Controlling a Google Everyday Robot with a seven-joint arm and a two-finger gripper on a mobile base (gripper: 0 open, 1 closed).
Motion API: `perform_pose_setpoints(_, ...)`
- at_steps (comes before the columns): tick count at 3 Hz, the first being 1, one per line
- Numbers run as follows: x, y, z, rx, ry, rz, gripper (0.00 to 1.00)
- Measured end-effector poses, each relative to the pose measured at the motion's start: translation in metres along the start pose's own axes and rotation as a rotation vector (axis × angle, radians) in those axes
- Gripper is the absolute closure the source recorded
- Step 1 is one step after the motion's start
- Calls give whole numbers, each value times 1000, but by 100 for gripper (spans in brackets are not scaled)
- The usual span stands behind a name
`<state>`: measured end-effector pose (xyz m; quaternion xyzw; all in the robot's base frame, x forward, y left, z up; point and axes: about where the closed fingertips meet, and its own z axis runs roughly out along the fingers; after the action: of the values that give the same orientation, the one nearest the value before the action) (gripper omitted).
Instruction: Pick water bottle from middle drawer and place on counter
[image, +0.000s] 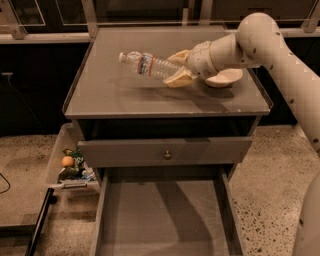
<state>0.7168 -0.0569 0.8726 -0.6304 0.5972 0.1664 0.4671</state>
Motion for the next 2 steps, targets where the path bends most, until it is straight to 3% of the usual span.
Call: perform_pose_setpoints(2,16,1,11,-82,129,8,100)
